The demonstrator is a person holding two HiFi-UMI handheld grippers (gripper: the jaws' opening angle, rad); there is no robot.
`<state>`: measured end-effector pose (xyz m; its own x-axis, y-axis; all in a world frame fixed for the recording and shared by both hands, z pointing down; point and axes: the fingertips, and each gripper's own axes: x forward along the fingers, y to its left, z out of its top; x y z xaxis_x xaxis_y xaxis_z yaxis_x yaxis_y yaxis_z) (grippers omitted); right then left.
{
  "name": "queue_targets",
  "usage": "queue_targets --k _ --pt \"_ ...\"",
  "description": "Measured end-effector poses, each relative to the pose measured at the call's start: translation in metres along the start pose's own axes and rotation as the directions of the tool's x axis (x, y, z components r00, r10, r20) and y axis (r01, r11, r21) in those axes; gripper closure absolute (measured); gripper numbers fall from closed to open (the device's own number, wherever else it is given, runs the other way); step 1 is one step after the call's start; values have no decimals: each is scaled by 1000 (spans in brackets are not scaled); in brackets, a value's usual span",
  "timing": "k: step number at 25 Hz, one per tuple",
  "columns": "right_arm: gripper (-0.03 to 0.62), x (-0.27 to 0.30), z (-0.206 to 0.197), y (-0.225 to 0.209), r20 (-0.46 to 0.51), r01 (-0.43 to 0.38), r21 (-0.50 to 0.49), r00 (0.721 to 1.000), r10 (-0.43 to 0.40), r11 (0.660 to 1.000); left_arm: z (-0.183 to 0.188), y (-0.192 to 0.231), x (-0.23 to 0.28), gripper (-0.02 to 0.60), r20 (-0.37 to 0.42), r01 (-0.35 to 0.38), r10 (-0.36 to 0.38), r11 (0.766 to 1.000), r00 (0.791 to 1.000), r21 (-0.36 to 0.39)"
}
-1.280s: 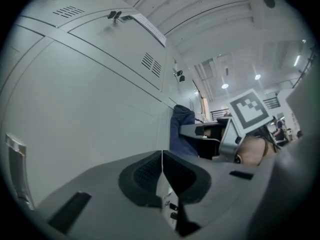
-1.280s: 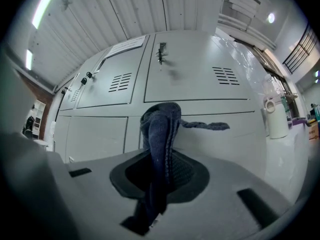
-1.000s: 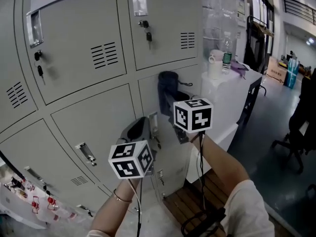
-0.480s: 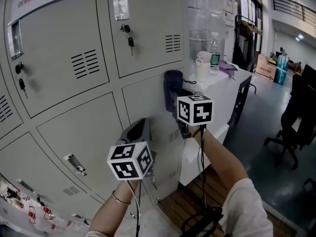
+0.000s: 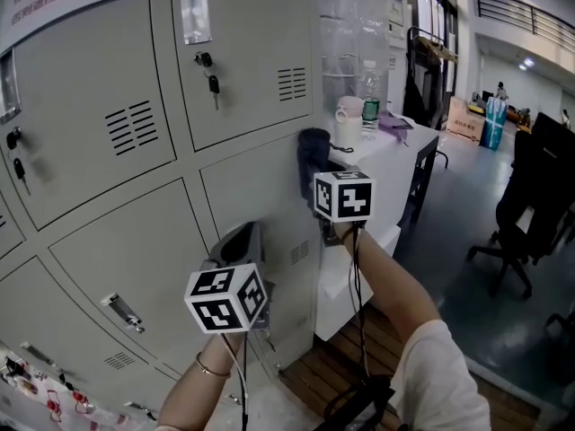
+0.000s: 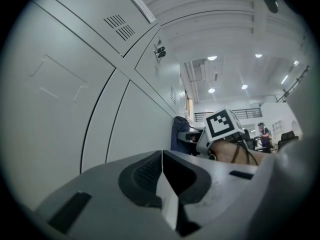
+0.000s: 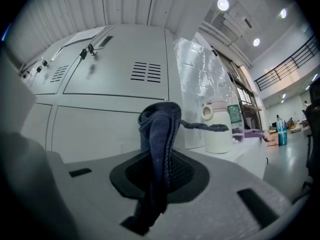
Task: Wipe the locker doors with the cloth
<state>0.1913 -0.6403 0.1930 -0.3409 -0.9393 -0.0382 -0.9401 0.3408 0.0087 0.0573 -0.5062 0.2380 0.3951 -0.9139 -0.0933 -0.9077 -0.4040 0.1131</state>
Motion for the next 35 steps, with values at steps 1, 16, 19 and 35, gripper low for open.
queue_targets --k 1,16,19,35 --pt "546 0 0 -4 -3 12 -3 1000 -12 1000 -1 1 -1 572 -3 0 0 1000 1000 -1" --pt "546 -12 1 -4 -2 59 7 998 -59 998 0 23 -35 572 -21 -43 43 999 999 11" --pt "546 -25 -2 13 1 41 -12 999 -41 999 -4 30 -48 572 -33 -60 60 998 998 6" --pt "546 -100 -20 177 -4 -127 16 992 127 992 -19 92 -185 572 -72 -206 205 979 976 -3"
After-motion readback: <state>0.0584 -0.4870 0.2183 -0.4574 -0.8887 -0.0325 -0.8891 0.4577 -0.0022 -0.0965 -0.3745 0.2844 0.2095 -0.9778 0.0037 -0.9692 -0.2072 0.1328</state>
